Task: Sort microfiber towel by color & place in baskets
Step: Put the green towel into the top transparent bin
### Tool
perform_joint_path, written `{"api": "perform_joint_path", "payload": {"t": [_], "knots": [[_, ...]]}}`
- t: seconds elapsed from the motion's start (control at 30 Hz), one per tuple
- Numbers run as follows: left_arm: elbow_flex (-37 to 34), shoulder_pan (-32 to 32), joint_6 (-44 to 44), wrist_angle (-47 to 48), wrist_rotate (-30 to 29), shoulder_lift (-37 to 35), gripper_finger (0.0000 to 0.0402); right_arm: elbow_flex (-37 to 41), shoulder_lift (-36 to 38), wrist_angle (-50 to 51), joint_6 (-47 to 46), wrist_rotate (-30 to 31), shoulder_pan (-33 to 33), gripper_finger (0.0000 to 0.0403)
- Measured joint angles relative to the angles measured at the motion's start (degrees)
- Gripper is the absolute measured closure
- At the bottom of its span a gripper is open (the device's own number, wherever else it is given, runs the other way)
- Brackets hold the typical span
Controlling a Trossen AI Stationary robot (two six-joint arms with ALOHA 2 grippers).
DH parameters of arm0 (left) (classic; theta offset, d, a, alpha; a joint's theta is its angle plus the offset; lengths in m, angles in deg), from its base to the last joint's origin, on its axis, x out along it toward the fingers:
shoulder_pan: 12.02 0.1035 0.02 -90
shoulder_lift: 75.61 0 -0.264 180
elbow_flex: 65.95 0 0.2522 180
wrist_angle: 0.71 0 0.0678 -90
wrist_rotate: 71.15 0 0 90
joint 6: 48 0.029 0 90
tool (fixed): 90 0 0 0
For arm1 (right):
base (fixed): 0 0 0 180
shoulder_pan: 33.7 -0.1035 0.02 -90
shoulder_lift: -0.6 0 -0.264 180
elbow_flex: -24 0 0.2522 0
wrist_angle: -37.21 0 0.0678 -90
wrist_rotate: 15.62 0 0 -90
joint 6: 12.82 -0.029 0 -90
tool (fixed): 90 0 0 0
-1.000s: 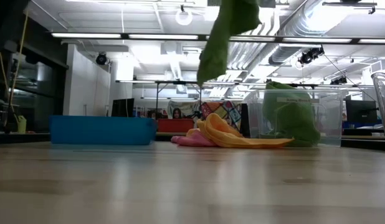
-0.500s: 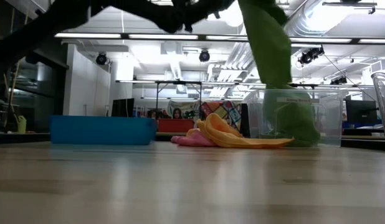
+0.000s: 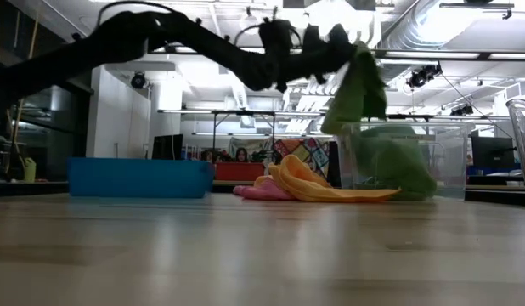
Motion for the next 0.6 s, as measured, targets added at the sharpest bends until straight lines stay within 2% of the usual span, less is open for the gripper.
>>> {"api": "perform_joint_path", "payload": {"t": [0.2, 0.3, 0.37, 0.5, 0.6], "knots": [[0.0, -3.1, -2.6, 0.1, -0.4, 2.3, 0.0401, 0.1, -0.5, 0.6, 0.4, 0.0, 0.0, 0.0096], [0.0, -4.3, 0.1, 1.2, -0.5, 2.3, 0.0401, 0.1, -1.5, 1.4, 0.4, 0.9, 0.0, 0.0096], [0.0, -5.0, 3.0, 3.9, -1.6, 2.3, 0.0401, 0.1, -2.3, 1.9, -1.4, 3.9, 0.0, 0.0096], [0.0, -5.8, 7.3, 9.8, -7.5, 2.4, 0.0401, 0.1, -4.7, 7.0, -9.4, 13.6, 0.3, 0.0096], [0.0, -5.8, 9.4, 13.6, -13.4, 2.4, 0.0395, 0.1, -6.5, 14.1, -14.6, 15.3, 2.0, 0.0096]]}}
